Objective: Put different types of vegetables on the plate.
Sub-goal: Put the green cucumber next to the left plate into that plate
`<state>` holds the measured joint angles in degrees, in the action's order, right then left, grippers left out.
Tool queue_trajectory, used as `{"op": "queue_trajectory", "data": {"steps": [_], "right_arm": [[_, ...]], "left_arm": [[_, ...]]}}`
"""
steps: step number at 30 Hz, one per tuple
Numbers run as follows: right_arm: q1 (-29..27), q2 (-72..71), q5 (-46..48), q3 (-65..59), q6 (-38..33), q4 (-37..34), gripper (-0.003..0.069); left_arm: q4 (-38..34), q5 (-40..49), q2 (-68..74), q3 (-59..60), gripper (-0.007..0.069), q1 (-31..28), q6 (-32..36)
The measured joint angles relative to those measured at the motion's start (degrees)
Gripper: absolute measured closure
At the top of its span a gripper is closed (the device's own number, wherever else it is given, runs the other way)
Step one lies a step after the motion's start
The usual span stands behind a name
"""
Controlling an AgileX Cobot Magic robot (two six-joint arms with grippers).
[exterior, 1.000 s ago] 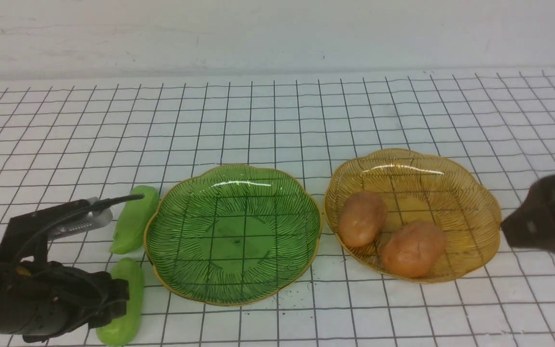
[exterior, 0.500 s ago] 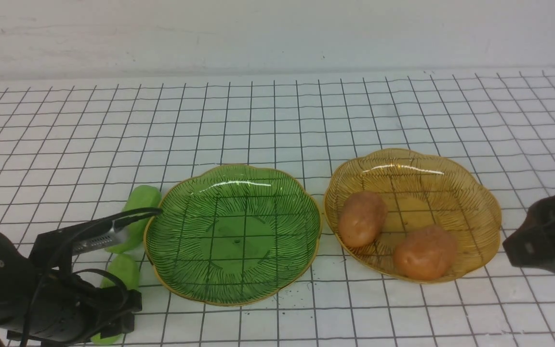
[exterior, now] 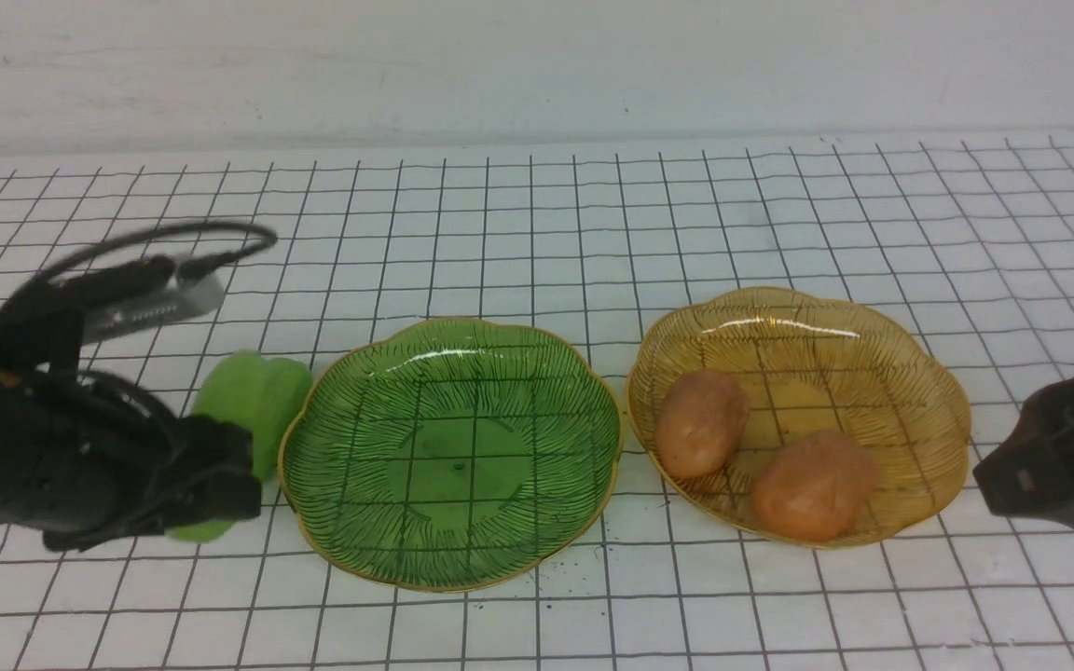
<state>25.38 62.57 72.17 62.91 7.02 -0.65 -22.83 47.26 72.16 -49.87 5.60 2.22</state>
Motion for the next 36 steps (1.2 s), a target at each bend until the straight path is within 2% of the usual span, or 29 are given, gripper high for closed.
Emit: {"op": "queue_trajectory", "data": {"steps": [3, 10, 15, 17, 20, 25, 30, 36], "right_arm": [[0.0, 0.0, 0.0, 0.0, 0.0, 0.0, 0.0216], [0.0, 0.0, 0.0, 0.0, 0.0, 0.11, 0.0216], [0.0, 0.0, 0.0, 0.0, 0.0, 0.06, 0.0216], [0.0, 0.0, 0.0, -0.02, 0.0, 0.12, 0.0216], [0.0, 0.0, 0.0, -0.02, 0.0, 0.65, 0.0216], [0.0, 0.0, 0.0, -0.02, 0.0, 0.65, 0.0216], [0.0, 0.0, 0.0, -0.02, 0.0, 0.65, 0.0216], [0.0, 0.0, 0.0, -0.02, 0.0, 0.65, 0.0216]], "left_arm": [[-4.16, -0.04, 3.43, -3.13, 0.0241, 2.87, 0.16], [-6.62, -4.03, 19.47, -12.46, 0.0241, 13.28, 0.65], [-7.15, -3.7, 28.75, -19.19, 0.0238, 16.34, 0.65], [-7.59, -3.6, 31.43, -22.05, 0.0197, 16.7, 1.09], [-7.77, -3.42, 32.65, -24.38, 0.0085, 16.67, 1.55], [-7.9, -2.15, 32.69, -25.1, 0.002, 15.52, 1.74], [-5.85, 0.29, 32.57, -26.29, 0.0014, 12.35, 1.74], [-1.22, 2.11, 32.46, -29.33, 0.0092, 0.58, 1.54]]}}
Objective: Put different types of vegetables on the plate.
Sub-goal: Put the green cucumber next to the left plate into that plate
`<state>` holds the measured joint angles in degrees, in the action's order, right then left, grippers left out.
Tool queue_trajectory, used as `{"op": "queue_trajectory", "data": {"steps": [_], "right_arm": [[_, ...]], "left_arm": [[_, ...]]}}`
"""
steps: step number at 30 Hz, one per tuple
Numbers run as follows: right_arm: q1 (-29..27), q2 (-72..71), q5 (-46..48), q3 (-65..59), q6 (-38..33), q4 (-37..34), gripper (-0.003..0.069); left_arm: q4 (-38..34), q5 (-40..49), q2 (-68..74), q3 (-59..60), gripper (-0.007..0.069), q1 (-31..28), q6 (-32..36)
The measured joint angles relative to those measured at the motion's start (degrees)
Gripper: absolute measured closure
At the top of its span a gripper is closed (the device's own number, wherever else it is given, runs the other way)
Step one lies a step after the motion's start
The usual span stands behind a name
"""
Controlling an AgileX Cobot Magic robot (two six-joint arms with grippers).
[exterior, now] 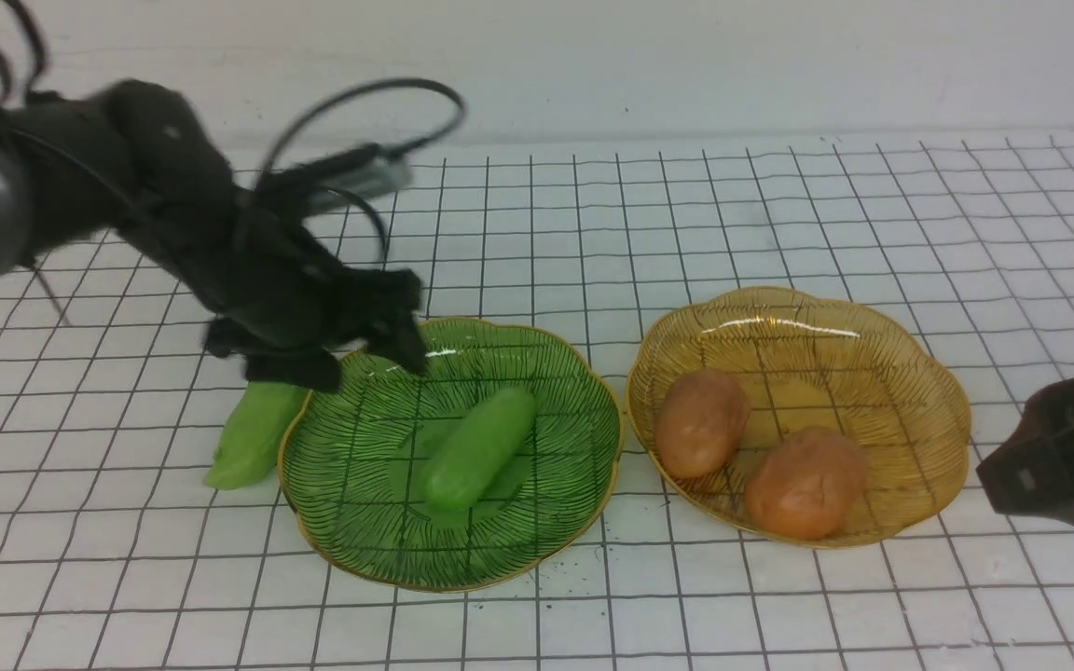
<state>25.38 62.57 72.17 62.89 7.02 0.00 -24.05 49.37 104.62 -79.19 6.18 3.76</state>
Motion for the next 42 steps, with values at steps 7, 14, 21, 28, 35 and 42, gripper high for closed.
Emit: {"op": "queue_trajectory", "data": {"steps": [7, 14, 21, 28, 35, 42], "right_arm": [[0.0, 0.0, 0.0, -0.05, 0.0, 0.0, 0.0216], [0.0, 0.0, -0.07, -0.55, 0.0, 0.0, 0.0216], [0.0, 0.0, -0.06, -2.44, -0.39, 0.0, 0.0216], [0.0, 0.0, -0.06, -2.51, -0.39, 0.0, 0.0216], [0.0, 0.0, -0.06, -2.57, -0.39, 0.0, 0.0216], [0.0, 0.0, -0.06, -2.61, -0.39, 0.0, 0.0216]], "left_arm": [[0.65, -1.79, 0.96, -0.17, 0.0146, -6.44, 0.31], [1.66, -8.52, 4.77, -0.17, 0.0151, -8.16, 0.44], [1.53, -11.28, 7.81, -0.17, 0.0151, -8.16, 0.44], [0.91, -12.81, 10.78, -0.37, 0.0201, -8.16, 0.48], [3.47, -12.63, 10.48, -0.52, 0.0286, -8.16, 0.43], [5.75, -4.9, 4.46, -5.13, 0.0286, -9.19, 0.43]]}}
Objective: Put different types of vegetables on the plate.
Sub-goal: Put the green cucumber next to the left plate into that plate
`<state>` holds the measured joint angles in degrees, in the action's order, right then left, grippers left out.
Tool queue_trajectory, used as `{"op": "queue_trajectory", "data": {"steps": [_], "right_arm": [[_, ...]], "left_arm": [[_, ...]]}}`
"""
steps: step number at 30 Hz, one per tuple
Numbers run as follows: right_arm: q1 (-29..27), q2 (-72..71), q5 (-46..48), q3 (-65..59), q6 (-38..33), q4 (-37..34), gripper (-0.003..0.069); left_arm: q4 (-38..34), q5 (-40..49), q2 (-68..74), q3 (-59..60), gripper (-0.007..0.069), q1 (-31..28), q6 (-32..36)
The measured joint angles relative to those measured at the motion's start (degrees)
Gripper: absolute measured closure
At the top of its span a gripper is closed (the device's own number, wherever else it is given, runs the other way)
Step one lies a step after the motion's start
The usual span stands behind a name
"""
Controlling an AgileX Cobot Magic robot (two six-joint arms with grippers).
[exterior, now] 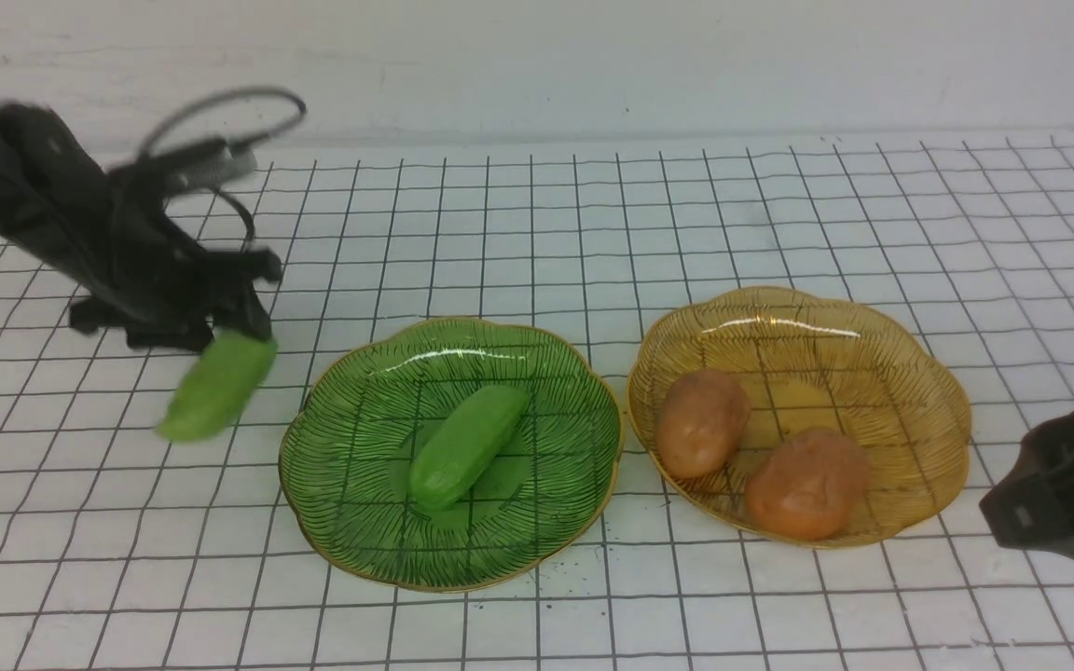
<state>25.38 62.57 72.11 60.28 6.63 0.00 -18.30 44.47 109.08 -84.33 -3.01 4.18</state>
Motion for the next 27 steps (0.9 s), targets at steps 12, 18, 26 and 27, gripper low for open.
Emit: {"op": "queue_trajectory", "data": {"steps": [12, 18, 26, 27], "right_arm": [[0.0, -0.35, -1.13, 0.0, -0.69, 0.0, 0.0263], [0.0, -5.92, -0.67, 0.0, -0.96, 1.03, 0.0504], [0.0, -27.72, 0.0, -1.98, -0.96, 1.4, 0.0671], [0.0, -31.39, -0.86, -3.46, -0.96, 1.4, 0.0671]], "left_arm": [[-3.91, 5.24, -0.84, -2.56, 0.0286, 13.06, 4.54], [-2.92, 3.21, 3.57, -2.56, 0.023, 15.85, 4.95], [-2.75, 3.29, 3.92, -2.56, 0.0097, 15.8, 5.12], [-2.75, 3.42, 3.84, -2.56, 0.01, 15.8, 5.12]]}}
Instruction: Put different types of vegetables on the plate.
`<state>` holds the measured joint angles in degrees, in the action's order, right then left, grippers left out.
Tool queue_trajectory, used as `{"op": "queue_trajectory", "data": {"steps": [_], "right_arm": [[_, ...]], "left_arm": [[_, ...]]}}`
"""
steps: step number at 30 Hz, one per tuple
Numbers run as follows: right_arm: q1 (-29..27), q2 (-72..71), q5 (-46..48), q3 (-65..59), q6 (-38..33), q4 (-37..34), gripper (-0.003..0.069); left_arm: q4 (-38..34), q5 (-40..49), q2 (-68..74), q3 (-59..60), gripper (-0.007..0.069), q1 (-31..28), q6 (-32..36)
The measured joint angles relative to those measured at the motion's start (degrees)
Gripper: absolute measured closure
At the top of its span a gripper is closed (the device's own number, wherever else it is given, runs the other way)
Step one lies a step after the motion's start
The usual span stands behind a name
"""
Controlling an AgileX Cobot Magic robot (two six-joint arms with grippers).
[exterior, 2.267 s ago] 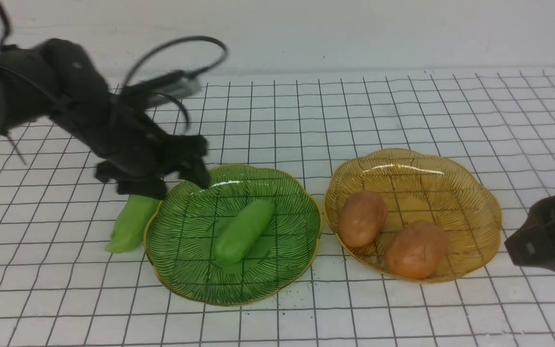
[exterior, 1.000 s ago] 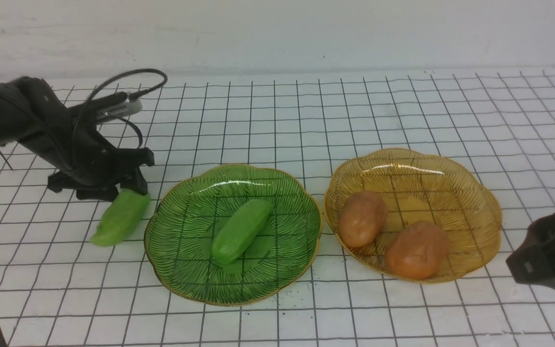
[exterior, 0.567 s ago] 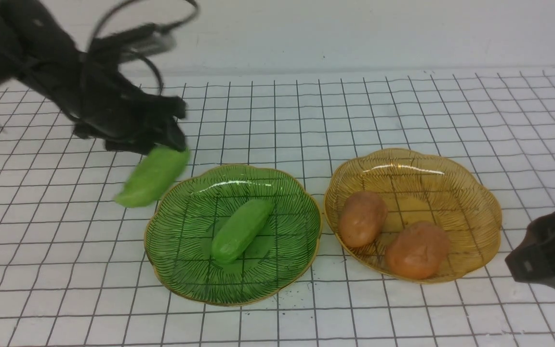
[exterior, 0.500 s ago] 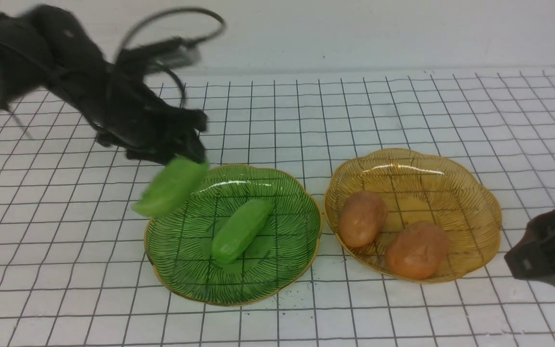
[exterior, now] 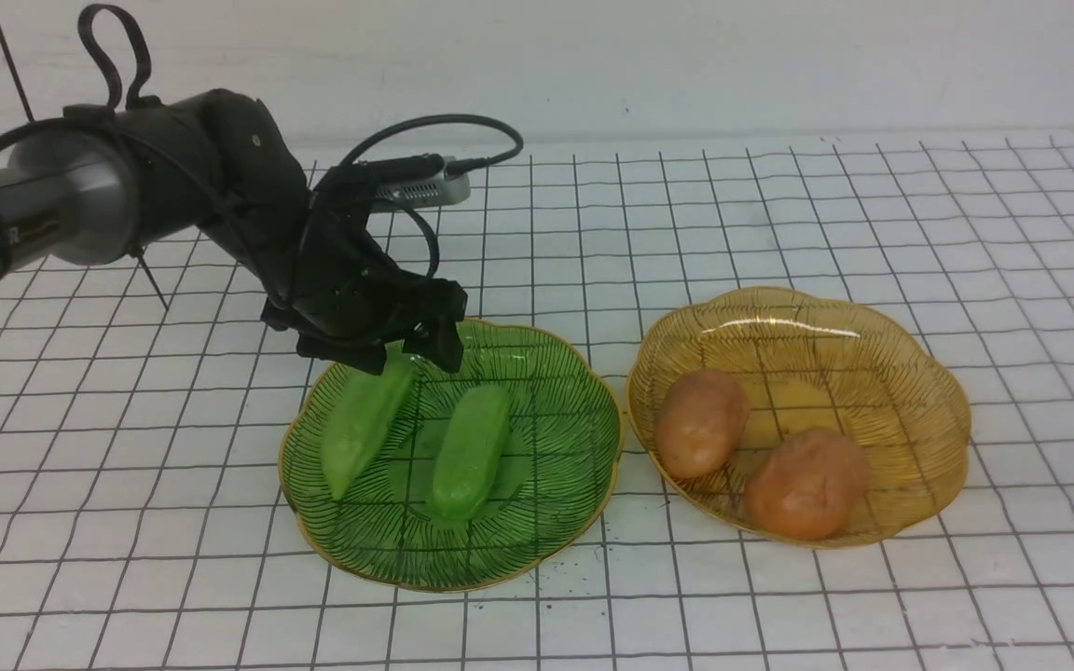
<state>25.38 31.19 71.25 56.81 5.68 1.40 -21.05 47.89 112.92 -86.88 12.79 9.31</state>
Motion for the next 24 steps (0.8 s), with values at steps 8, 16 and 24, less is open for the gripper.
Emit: {"op": "queue_trajectory", "data": {"steps": [8, 16, 24], "right_arm": [[0.0, -20.6, -30.65, -24.2, -2.39, -0.86, 0.0673], [0.0, -22.92, -47.27, -35.65, -2.94, -1.4, 0.0673], [0.0, -22.92, -46.01, -35.7, -3.01, -1.4, 0.0673]], "left_arm": [[0.11, 3.57, -4.58, 0.0, 0.0368, 0.0, 0.26], [0.86, 4.78, -11.79, 0.0, 0.0626, 0.0, 2.63], [1.12, 7.23, -15.9, 0.0, 0.0632, 0.0, 2.9]]}}
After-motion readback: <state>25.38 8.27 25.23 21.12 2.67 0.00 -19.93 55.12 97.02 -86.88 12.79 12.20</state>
